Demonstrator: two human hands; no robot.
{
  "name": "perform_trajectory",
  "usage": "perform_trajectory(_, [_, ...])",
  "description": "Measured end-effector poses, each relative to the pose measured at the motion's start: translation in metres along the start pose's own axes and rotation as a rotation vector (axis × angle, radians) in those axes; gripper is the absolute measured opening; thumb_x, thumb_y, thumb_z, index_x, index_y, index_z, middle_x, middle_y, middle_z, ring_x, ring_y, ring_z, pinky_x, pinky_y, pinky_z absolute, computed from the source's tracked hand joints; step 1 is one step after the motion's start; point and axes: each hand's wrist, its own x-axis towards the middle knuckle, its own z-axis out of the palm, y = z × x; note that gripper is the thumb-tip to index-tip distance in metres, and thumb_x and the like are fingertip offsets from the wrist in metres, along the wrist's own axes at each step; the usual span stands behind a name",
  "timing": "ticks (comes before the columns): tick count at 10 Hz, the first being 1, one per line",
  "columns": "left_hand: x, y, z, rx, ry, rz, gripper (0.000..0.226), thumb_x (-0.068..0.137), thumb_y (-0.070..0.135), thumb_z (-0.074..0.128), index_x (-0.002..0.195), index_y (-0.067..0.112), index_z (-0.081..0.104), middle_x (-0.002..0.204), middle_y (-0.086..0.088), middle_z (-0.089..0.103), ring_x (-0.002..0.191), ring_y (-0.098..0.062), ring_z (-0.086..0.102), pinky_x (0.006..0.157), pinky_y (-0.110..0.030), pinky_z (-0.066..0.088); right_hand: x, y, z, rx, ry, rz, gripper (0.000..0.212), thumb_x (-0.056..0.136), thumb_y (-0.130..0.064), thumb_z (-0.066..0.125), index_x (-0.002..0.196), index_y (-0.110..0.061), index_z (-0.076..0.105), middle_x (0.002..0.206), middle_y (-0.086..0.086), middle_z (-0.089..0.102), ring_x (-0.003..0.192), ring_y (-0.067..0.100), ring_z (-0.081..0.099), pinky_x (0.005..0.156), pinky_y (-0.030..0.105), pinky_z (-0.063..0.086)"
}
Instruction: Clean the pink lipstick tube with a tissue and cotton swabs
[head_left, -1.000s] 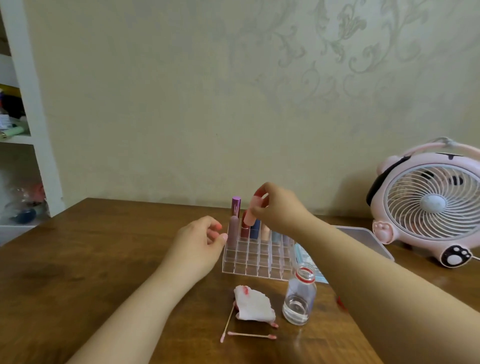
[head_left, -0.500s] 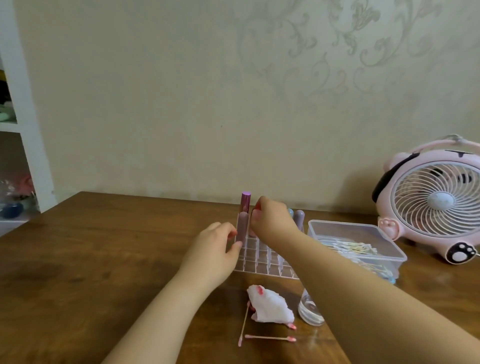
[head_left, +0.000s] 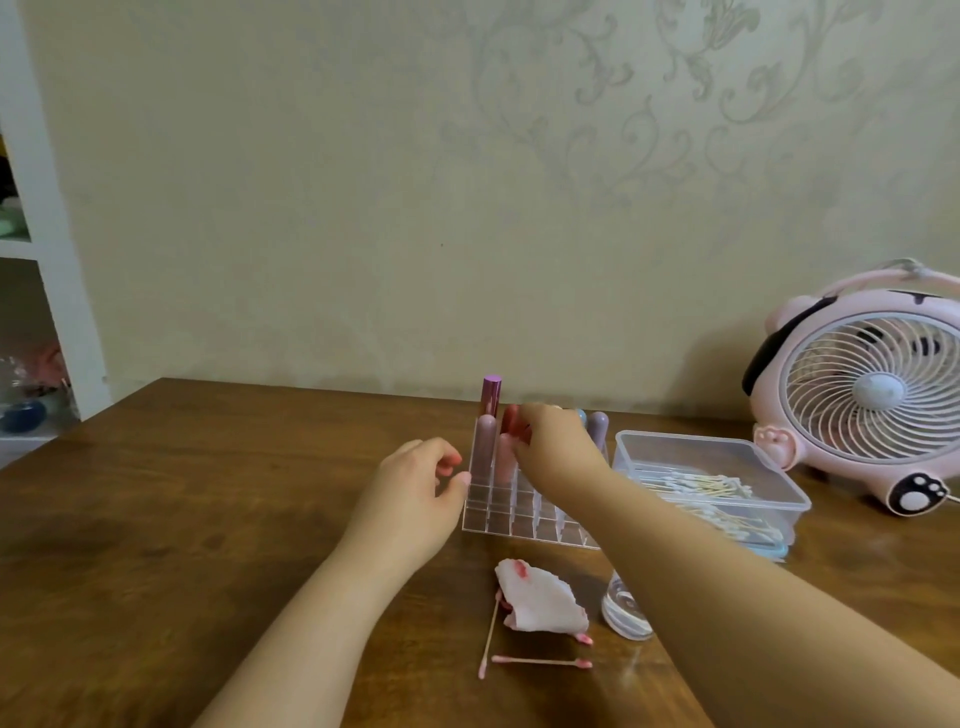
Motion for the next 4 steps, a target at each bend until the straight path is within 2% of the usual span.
perform_trajectory(2, [0.000,0.001,0.001,0.017,-0.020,-0.001,0.022,0.089,0.026,0.055,0.110,0.019,0.059,0.094,0.011,0.051,0.082,-0.003,0.051,0.057,-0.006,0.033,0.001,0.005,0.001,-0.026,-0.013,-0.006,0.015,0.090,-0.013,0.051,0.099,-0.008,0.063,0.099,0.014,0.067,0.091,0.029,0.062,0.058,0.022,0.039])
perform_trajectory(3, [-0.001,0.002,0.002,0.030,-0.026,-0.007,0.023,0.089,0.026,0.055,0.111,0.019,0.058,0.095,0.012,0.050,0.084,-0.003,0.051,0.058,-0.006,0.032,0.008,-0.004,-0.005,-0.134,-0.108,0.033,0.022,0.091,-0.015,0.047,0.104,-0.006,0.062,0.100,0.014,0.067,0.092,0.029,0.062,0.057,0.021,0.037])
perform_trajectory(4, [-0.003,0.010,-0.001,0.052,-0.058,-0.020,0.026,0.089,0.025,0.055,0.114,0.020,0.057,0.099,0.010,0.052,0.088,-0.005,0.052,0.063,-0.008,0.037,0.014,-0.017,-0.019,-0.185,-0.111,0.085,0.027,0.088,-0.014,0.045,0.108,-0.011,0.063,0.096,0.008,0.069,0.085,0.026,0.064,0.062,0.029,0.046])
